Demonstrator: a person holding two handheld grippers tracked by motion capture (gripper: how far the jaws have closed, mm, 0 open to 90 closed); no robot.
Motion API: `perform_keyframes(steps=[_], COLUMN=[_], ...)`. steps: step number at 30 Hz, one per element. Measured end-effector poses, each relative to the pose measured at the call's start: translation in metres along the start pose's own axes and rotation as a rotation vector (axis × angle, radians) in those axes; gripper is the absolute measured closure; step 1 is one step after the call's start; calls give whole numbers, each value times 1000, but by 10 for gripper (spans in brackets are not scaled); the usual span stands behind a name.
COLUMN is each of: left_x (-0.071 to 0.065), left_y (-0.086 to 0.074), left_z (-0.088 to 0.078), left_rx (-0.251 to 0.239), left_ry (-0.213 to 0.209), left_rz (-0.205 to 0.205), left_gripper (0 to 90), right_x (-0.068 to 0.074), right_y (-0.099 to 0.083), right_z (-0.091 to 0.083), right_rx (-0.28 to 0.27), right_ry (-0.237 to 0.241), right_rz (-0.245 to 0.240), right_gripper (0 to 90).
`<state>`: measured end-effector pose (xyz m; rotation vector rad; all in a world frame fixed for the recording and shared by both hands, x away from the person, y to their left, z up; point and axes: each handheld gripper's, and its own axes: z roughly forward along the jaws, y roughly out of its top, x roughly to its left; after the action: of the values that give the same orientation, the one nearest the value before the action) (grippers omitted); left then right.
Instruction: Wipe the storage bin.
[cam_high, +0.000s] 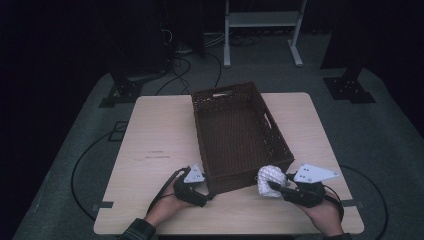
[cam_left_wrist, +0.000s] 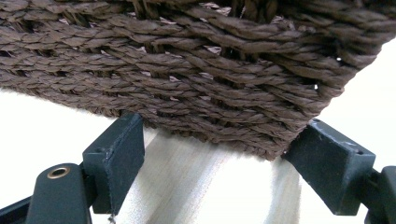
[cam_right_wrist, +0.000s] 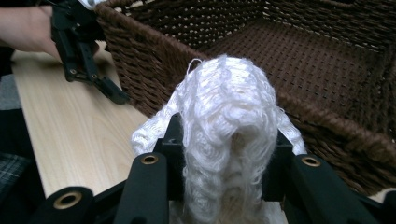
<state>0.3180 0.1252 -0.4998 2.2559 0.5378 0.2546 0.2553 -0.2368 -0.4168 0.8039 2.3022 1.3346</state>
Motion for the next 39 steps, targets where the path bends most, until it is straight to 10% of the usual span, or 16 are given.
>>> perform_keyframes(steps=[39], left_x=[0], left_y=[0], left_z=[0], left_rx=[0], left_ry=[0], left_rz=[0], left_gripper=[191], right_x=[0], right_y=[-34], right_z=[61], right_rx=[228], right_ry=[75], right_rz=[38], right_gripper=[623])
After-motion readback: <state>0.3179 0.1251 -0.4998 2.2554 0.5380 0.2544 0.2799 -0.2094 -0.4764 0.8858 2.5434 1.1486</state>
